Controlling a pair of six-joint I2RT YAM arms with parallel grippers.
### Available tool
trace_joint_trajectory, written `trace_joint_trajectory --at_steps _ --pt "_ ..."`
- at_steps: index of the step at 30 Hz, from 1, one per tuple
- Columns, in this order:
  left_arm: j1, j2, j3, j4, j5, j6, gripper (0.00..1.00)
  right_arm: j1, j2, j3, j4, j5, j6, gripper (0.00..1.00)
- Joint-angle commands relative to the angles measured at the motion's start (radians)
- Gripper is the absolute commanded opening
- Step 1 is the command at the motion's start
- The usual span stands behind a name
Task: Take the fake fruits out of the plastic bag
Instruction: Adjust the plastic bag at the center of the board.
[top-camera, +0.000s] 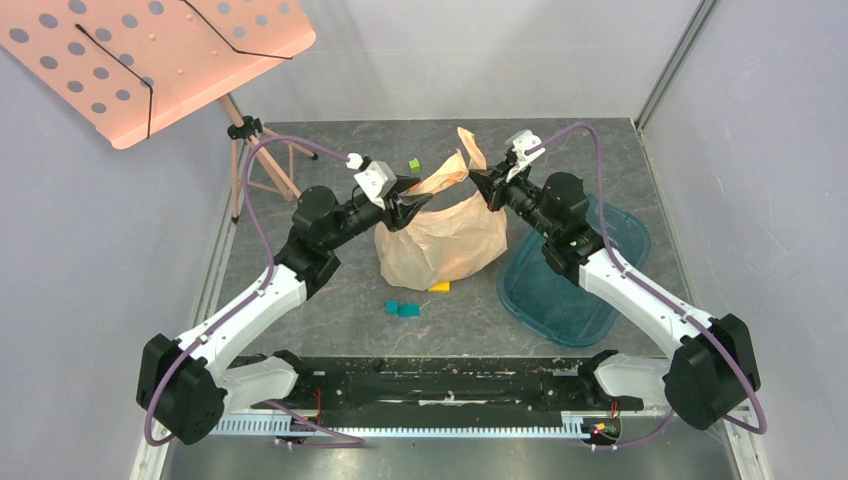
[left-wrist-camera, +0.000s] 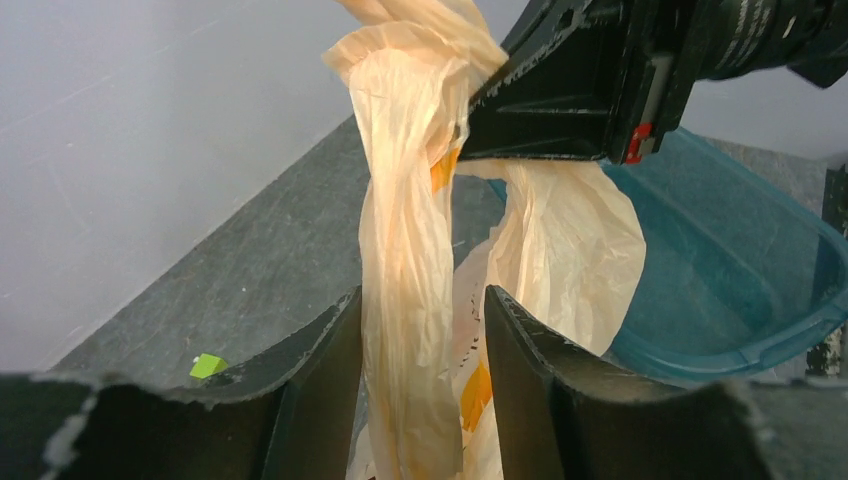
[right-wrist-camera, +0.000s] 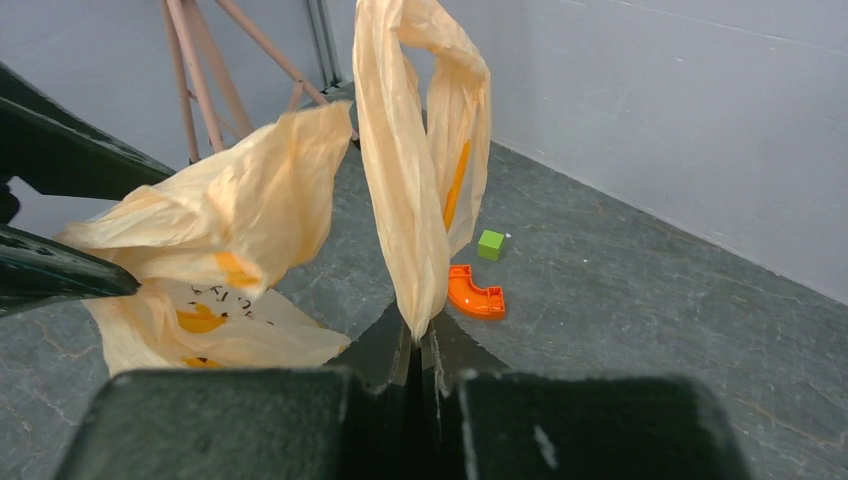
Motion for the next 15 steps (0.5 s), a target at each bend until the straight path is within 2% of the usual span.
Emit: trace_joint_trajectory --at_steps 1,5,7,8,12,14,15 --pt "0.004 0.019 0.067 -0.157 0.058 0.088 0.55 -0.001 -0.040 0.030 0.057 -0.036 0.016 0.00" --pt "0.004 0.012 0.080 -0.238 0.028 0.126 0.63 -0.001 -0.045 0.028 0.053 -0.041 0.010 0.00" --pt "0.004 0.011 0.086 -0.262 -0.001 0.137 0.60 -0.001 -0.045 0.027 0.052 -0.044 0.010 0.00" --pt "0.004 0.013 0.092 -0.273 -0.011 0.142 0.53 -0.001 -0.045 0.027 0.052 -0.047 0.011 0.00" --pt "0.004 0.031 0.132 -0.303 -0.026 0.147 0.15 -0.001 -0.052 0.033 0.039 -0.056 0.007 0.00" --pt "0.004 0.039 0.148 -0.293 -0.036 0.146 0.03 0.000 -0.055 0.050 0.022 -0.053 0.003 0.00" --pt "0.004 0.043 0.155 -0.283 -0.047 0.147 0.02 -0.001 -0.052 0.061 0.013 -0.050 0.000 0.00"
